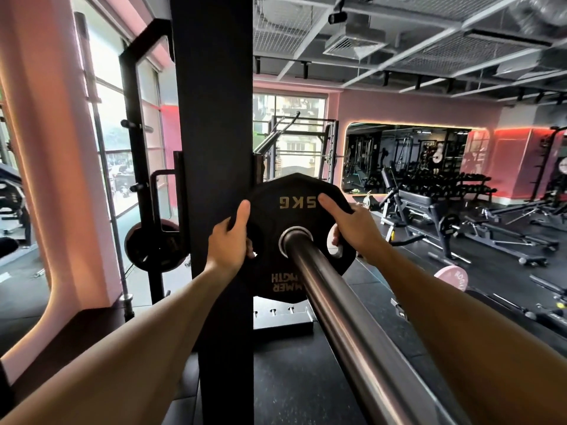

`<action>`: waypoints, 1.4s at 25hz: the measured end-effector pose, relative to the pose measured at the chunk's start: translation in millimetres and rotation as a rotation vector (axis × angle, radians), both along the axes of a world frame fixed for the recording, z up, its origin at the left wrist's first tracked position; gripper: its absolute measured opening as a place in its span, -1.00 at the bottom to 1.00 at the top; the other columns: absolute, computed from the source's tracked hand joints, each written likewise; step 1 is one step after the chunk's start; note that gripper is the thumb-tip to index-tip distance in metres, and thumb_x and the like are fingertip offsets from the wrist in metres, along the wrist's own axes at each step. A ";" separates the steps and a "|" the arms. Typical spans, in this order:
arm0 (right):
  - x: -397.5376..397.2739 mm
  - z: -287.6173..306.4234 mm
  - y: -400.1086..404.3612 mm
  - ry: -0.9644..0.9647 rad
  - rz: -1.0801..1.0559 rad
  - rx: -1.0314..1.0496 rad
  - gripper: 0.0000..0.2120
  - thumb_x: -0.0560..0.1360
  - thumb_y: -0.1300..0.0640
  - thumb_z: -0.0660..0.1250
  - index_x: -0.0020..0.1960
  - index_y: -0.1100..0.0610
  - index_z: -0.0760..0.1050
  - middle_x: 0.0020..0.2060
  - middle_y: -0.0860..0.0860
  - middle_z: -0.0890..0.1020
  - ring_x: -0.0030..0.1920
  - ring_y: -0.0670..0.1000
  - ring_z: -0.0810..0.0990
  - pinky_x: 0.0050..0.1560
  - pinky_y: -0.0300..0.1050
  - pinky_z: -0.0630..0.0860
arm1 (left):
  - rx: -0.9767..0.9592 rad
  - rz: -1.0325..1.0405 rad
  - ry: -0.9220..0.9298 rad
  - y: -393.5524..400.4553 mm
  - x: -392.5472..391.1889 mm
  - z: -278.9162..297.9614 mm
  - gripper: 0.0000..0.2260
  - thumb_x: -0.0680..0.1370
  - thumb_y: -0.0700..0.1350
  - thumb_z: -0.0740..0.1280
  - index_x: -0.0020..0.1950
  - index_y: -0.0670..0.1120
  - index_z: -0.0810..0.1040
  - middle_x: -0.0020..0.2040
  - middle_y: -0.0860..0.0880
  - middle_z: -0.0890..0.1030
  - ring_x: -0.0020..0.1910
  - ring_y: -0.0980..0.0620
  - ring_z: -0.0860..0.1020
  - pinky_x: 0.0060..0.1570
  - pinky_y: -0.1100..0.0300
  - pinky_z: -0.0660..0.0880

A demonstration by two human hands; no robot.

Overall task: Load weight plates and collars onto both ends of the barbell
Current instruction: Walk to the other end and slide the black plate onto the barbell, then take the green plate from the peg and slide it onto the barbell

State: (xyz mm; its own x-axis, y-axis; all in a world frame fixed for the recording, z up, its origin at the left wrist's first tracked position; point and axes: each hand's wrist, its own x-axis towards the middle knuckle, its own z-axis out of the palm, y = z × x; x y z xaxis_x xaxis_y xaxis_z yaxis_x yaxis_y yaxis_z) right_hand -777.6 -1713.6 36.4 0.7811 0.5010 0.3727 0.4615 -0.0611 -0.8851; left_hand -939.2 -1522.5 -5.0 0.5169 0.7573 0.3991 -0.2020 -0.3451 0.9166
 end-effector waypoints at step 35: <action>-406.9 3.2 53.5 -0.441 0.515 -0.617 -0.88 0.46 -0.05 0.52 -0.11 -0.01 0.66 -0.28 -0.10 0.65 -0.33 -0.16 0.63 -0.32 -0.38 0.49 | 0.439 0.210 0.965 41.7 -491.9 7.8 -0.81 0.52 0.12 0.46 -0.10 0.01 0.67 -0.21 0.05 0.66 -0.33 0.15 0.57 -0.34 0.28 0.49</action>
State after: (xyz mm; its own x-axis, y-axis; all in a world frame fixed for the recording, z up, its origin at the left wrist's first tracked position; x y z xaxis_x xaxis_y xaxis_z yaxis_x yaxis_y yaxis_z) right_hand -1184.5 -1660.1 39.6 0.2568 0.9570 0.1350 0.8510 -0.1577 -0.5009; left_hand -1431.0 -1480.9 2.8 0.6346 0.7579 0.1510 0.6409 -0.6253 0.4452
